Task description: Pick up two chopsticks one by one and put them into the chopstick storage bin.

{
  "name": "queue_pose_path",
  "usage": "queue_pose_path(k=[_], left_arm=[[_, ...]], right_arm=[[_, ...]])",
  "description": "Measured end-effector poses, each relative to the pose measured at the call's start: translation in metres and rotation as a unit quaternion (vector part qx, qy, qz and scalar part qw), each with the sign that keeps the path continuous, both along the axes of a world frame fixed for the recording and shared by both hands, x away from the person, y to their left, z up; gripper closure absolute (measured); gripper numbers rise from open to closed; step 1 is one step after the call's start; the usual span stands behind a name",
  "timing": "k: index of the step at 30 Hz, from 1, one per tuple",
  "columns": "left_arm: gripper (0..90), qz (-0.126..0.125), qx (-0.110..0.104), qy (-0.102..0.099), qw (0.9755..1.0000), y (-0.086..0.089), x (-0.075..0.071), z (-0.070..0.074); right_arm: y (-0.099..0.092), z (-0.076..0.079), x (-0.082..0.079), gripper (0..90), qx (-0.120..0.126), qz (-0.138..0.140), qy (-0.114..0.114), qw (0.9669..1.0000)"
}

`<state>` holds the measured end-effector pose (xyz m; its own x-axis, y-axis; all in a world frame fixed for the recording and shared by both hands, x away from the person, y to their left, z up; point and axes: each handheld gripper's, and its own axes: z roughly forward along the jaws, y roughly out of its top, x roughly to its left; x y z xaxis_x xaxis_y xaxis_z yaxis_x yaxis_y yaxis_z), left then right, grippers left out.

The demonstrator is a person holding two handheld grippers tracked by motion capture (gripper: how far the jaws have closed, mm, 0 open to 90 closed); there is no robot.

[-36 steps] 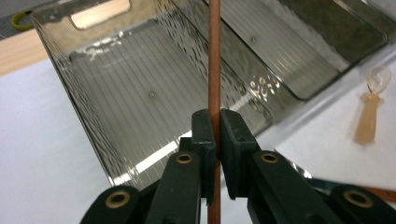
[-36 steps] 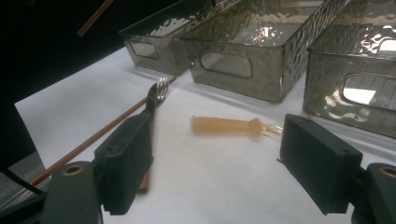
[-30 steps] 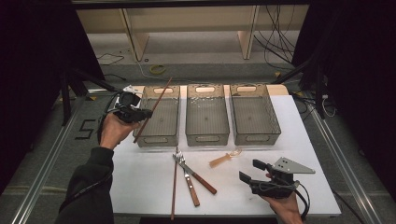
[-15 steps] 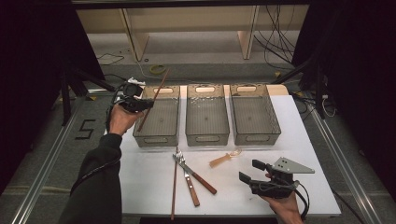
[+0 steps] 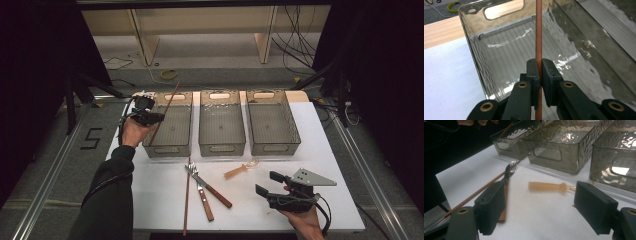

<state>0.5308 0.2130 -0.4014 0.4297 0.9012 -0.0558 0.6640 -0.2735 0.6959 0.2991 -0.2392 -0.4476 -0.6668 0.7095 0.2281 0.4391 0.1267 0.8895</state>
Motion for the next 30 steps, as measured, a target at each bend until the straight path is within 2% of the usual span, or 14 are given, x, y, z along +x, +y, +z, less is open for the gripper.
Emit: queue_pose_path(k=[5,7,9,11,13,16,18,21,26,30], left_arm=[[81.5,0.006,-0.001,0.003,1.0,0.0,0.001,-0.006],[70.4,0.009,-0.005,0.012,0.9999,-0.001,0.0,-0.006],[63.7,0.014,-0.012,0.011,0.9998,-0.001,-0.004,-0.003],[57.0,0.022,-0.018,0.021,0.9994,0.0,-0.009,0.003],[51.7,0.025,-0.029,0.023,0.999,-0.001,-0.017,0.008],[45.7,0.02,-0.025,0.03,0.999,-0.003,-0.034,0.014],[41.9,0.021,-0.038,0.036,0.9984,-0.003,-0.047,0.016],[36.8,0.015,-0.04,0.048,0.998,-0.006,-0.065,0.013],[32.5,0.006,-0.048,0.049,0.9976,-0.013,-0.093,0.006],[28.1,-0.004,-0.04,0.054,0.9977,-0.022,-0.11,-0.001]], right_arm=[[0.0,0.0,0.0,25.9,0.0,0.0,0.0,1.0],[0.0,0.0,0.0,26.0,0.002,0.0,0.0,1.0],[0.0,0.0,0.0,25.9,0.002,0.0,0.0,1.0],[0.0,0.0,0.0,25.9,0.002,0.0,0.002,1.0],[0.0,0.0,0.0,25.8,0.001,0.0,0.0,1.0],[0.0,0.0,0.0,25.8,0.002,0.0,0.0,1.0],[0.0,0.0,0.0,25.8,0.001,0.0,0.0,1.0],[0.001,0.0,0.0,25.7,0.001,0.0,0.002,1.0],[0.002,0.0,-0.001,25.7,-0.001,0.002,0.001,1.0],[0.002,0.0,-0.001,25.6,-0.001,0.004,0.003,1.0]])
